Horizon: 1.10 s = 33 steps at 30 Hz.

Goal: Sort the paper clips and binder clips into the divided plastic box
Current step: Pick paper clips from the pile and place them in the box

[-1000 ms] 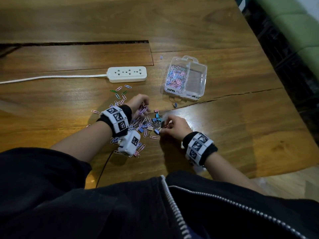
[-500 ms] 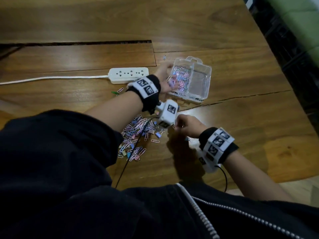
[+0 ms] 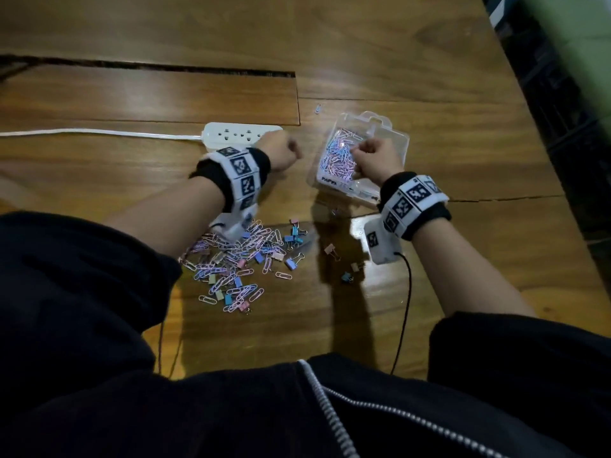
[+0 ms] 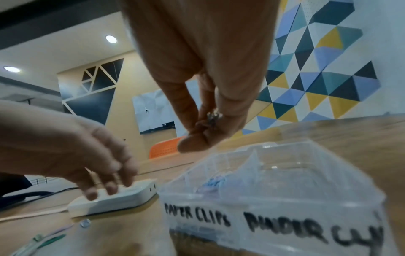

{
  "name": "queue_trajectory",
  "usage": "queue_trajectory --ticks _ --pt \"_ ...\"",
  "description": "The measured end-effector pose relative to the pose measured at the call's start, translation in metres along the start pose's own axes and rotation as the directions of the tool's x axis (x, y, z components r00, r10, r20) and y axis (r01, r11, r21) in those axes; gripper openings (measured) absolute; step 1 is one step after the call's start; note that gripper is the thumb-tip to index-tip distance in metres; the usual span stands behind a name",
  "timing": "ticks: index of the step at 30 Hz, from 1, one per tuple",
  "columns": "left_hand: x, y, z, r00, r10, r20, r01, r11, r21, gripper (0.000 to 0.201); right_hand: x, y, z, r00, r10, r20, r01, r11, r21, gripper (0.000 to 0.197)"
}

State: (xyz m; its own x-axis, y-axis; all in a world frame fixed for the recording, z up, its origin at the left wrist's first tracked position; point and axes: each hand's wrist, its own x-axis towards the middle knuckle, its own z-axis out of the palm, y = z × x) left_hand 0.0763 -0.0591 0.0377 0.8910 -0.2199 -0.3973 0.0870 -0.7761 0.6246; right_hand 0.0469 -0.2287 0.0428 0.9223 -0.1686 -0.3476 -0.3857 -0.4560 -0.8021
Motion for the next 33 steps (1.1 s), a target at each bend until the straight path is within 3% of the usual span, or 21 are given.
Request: queue_trajectory --ticks 3,7,14,17,19,22,25,33 --pt "-0.004 -0.035 -0.014 1.000 0.003 -0.012 0.001 0.954 0.301 0.028 0.013 0.003 0.012 0.999 -0.030 -0.012 0.029 0.996 -0.090 0.016" --pt "-0.008 -0.065 -0.020 0.999 -0.025 0.045 0.003 0.904 0.428 0.037 0.013 0.008 0.025 0.998 -0.040 0.056 0.053 0.963 -0.265 0.024" --pt "-0.012 -0.079 -0.021 0.986 -0.024 0.165 -0.081 0.794 0.602 0.057 0.009 -0.007 0.044 0.992 -0.115 -0.048 0.106 0.981 -0.160 0.022" --pt "-0.017 -0.084 -0.022 0.986 -0.037 0.162 -0.071 0.783 0.618 0.062 -0.001 -0.013 0.064 0.989 -0.070 0.129 0.085 0.989 -0.117 0.021" --pt "-0.020 -0.087 -0.022 0.989 -0.004 0.150 -0.088 0.794 0.601 0.048 -0.006 -0.012 0.073 0.981 -0.038 0.192 0.074 0.980 -0.187 0.025" --pt "-0.024 -0.086 -0.022 0.990 0.033 0.140 -0.109 0.803 0.586 0.027 -0.006 -0.006 0.071 0.995 0.011 0.098 0.017 0.960 -0.279 0.028" --pt "-0.027 -0.086 -0.021 0.991 0.035 0.129 -0.103 0.812 0.574 0.025 -0.002 0.000 0.066 0.996 0.091 0.005 -0.084 0.943 -0.322 0.016" --pt "-0.026 -0.090 -0.017 0.992 0.018 0.127 -0.085 0.836 0.542 0.020 0.049 -0.047 0.069 1.000 0.009 -0.014 -0.013 0.934 -0.356 0.028"
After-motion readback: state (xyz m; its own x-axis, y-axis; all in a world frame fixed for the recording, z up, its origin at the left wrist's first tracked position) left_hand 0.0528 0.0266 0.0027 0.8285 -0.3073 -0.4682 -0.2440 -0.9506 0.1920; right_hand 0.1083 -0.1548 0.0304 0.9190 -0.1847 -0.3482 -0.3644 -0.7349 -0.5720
